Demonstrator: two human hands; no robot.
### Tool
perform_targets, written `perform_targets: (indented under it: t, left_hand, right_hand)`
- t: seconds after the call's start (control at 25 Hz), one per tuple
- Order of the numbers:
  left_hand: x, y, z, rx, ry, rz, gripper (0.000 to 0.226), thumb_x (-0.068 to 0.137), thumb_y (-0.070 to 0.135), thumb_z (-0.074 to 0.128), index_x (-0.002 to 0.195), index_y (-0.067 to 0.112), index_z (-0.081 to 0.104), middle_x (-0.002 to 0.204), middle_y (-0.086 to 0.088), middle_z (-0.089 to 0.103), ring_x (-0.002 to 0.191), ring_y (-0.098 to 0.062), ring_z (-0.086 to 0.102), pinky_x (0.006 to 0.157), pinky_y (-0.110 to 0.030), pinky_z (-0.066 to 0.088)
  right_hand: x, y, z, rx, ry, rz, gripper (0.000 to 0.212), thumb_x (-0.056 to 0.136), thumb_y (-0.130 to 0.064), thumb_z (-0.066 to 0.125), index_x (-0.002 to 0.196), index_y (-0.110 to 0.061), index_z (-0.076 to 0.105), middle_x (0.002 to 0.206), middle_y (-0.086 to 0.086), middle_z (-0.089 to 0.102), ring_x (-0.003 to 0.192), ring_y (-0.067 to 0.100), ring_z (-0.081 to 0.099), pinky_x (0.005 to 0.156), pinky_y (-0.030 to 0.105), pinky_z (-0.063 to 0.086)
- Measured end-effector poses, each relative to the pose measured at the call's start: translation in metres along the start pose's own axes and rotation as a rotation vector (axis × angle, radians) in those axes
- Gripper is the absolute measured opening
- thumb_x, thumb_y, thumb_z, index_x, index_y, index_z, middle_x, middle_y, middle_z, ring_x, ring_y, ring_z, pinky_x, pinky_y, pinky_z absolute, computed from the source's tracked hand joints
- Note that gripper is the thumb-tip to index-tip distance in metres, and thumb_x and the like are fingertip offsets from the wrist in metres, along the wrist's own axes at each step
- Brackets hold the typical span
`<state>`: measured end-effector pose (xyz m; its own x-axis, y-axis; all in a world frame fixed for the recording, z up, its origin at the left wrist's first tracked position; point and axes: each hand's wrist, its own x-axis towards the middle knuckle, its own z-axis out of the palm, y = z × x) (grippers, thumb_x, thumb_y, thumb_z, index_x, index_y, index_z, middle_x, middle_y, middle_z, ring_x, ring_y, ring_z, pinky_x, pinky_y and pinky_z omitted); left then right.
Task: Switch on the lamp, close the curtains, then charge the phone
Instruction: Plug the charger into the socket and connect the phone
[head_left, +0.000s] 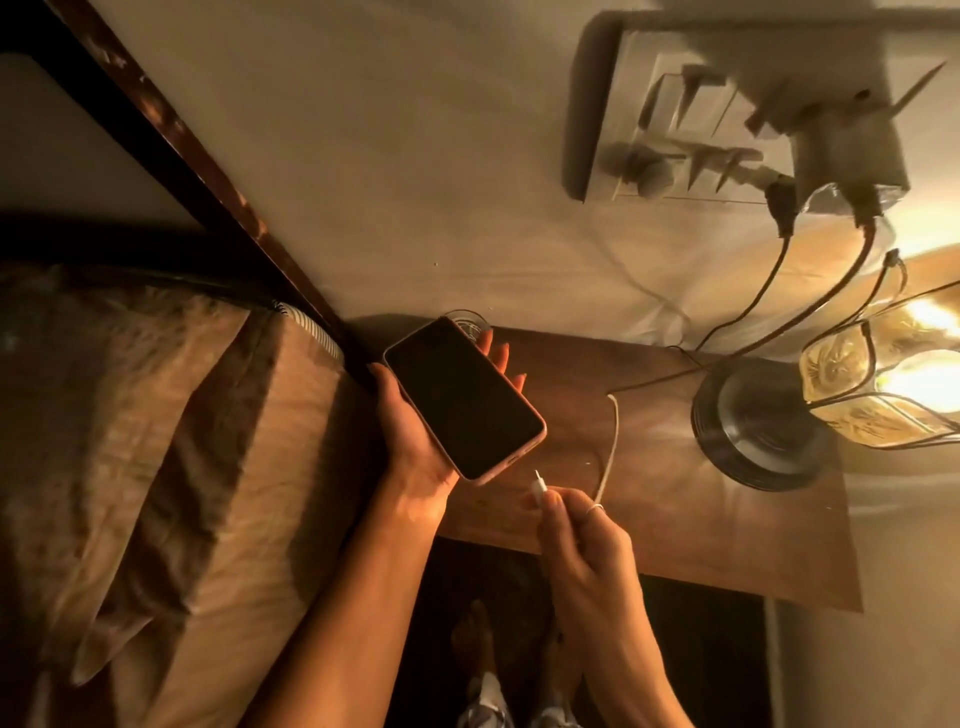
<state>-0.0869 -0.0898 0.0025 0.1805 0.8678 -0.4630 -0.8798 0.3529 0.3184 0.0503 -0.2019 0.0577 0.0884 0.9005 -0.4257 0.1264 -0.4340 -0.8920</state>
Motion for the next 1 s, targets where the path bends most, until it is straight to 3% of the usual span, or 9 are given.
perform_targets:
  t: [0.24, 0.56, 0.76, 1.0]
  left_hand:
    - [0.003, -0.018, 0.005, 0.045, -0.047, -0.025, 0.093, 0.08, 0.077, 0.004, 0.144, 0.015, 0.029, 0.135, -0.012, 0.05, 0.118, -0.03, 0.059, 0.089, -0.05, 0.052]
    - [0.003, -0.037, 0.017, 0.057, -0.048, -0.063, 0.091, 0.077, 0.08, 0.021, 0.14, 0.017, 0.039, 0.131, -0.014, 0.055, 0.112, -0.031, 0.062, 0.09, -0.052, 0.05]
    - [0.006, -0.041, 0.022, 0.088, -0.032, -0.095, 0.095, 0.074, 0.082, 0.023, 0.138, 0.015, 0.043, 0.129, -0.013, 0.058, 0.11, -0.032, 0.063, 0.087, -0.049, 0.052]
    - [0.013, -0.042, 0.03, 0.239, 0.03, -0.128, 0.096, 0.071, 0.083, 0.029, 0.133, 0.013, 0.048, 0.109, -0.011, 0.069, 0.088, -0.028, 0.069, 0.083, -0.046, 0.052]
  right_hand:
    - [-0.002, 0.004, -0.008, 0.039, 0.01, 0.068, 0.024, 0.093, -0.033, 0.049, 0.088, -0.022, 0.069, 0.052, -0.019, 0.057, 0.05, -0.001, 0.047, 0.054, 0.02, 0.032]
    - [0.001, 0.005, -0.021, 0.045, 0.041, 0.069, 0.026, 0.094, -0.031, 0.049, 0.086, -0.019, 0.07, 0.045, -0.011, 0.046, 0.045, 0.006, 0.035, 0.048, 0.029, 0.03]
    - [0.004, 0.005, -0.027, 0.045, 0.032, 0.118, 0.029, 0.093, -0.034, 0.048, 0.081, -0.019, 0.07, 0.046, -0.01, 0.045, 0.05, 0.007, 0.039, 0.056, 0.034, 0.034]
    - [0.01, -0.001, -0.028, 0.062, 0.014, 0.208, 0.028, 0.093, -0.03, 0.05, 0.089, -0.012, 0.071, 0.046, -0.015, 0.05, 0.055, 0.003, 0.045, 0.065, 0.033, 0.039]
